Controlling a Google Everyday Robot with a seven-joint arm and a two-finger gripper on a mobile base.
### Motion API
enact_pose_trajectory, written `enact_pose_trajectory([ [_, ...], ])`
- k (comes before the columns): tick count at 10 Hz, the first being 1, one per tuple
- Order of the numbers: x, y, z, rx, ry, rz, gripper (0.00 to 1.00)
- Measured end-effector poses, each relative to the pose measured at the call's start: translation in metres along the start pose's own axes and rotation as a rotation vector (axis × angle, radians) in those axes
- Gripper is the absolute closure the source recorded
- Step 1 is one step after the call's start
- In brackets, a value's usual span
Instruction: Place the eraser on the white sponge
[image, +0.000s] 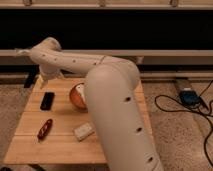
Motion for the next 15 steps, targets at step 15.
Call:
enact_pose_trajectory([
  [15, 0.001, -0.051, 0.155, -0.033, -0.214, -0.049, 0.20],
])
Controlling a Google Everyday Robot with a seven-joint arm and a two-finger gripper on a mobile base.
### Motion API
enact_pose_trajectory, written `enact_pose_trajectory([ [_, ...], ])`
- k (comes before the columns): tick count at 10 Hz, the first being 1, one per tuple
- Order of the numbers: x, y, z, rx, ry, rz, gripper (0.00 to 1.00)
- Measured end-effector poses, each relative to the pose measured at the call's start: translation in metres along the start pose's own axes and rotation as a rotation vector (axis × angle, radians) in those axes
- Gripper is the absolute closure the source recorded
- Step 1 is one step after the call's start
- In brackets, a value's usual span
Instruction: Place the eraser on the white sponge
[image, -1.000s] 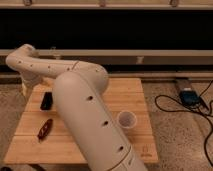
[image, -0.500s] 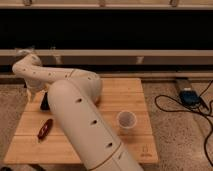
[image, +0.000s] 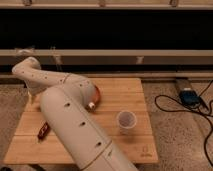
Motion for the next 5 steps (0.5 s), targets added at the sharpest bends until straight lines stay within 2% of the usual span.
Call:
enact_pose_trajectory([
  [5, -0.002, 0.011, 0.026, -0.013, -0.045, 0.033, 0.20],
])
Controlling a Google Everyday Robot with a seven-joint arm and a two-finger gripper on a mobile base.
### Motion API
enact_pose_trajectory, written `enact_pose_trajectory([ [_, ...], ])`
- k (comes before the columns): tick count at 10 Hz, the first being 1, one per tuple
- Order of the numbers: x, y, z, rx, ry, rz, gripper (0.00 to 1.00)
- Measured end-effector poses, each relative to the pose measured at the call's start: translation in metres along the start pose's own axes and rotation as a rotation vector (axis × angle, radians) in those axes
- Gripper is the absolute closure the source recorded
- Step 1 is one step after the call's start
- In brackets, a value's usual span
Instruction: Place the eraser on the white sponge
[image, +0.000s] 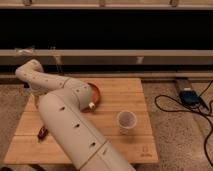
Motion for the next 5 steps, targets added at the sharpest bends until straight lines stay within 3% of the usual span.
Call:
enact_pose_trajectory([
  [2, -0.0017, -0.0002, 0.0062, -0.001, -0.010, 0.002, 0.25],
  [5, -0.0055, 0.0016, 0.0054, 0.007, -0.008, 0.000, 0.53],
])
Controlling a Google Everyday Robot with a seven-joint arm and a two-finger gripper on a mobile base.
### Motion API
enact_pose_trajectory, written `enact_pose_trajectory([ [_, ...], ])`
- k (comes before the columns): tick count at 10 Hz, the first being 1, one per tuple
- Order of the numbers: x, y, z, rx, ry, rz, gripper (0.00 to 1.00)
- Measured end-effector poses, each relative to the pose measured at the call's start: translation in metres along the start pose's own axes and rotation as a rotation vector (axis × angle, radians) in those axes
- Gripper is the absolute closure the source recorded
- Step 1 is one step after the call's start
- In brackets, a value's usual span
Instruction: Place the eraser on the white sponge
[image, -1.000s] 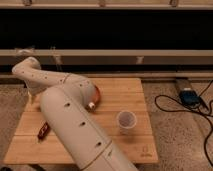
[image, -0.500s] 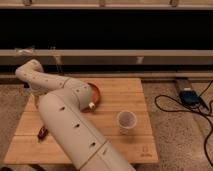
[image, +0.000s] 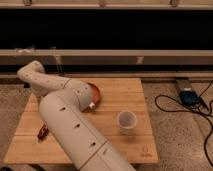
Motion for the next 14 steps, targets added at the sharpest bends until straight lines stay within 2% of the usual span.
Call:
enact_pose_trajectory([
  [2, -0.004, 0.001, -0.009, 0.017, 0.021, -0.004, 0.74],
  [4, -0.010, 0.006, -0.034, 0.028, 0.051, -0.015, 0.93],
  [5, -0.017, 0.007, -0.050, 0.035, 0.069, -0.031, 0.99],
  [7, -0.045, 0.023, -0.067, 0.040, 0.096, -0.041, 1.00],
  [9, -0.081, 0.034, -0.072, 0.052, 0.105, -0.046, 1.00],
  [11, -0.134, 0.055, -0.076, 0.065, 0.107, -0.040, 1.00],
  [14, -0.199, 0.075, -0.082, 0.075, 0.107, -0.033, 1.00],
])
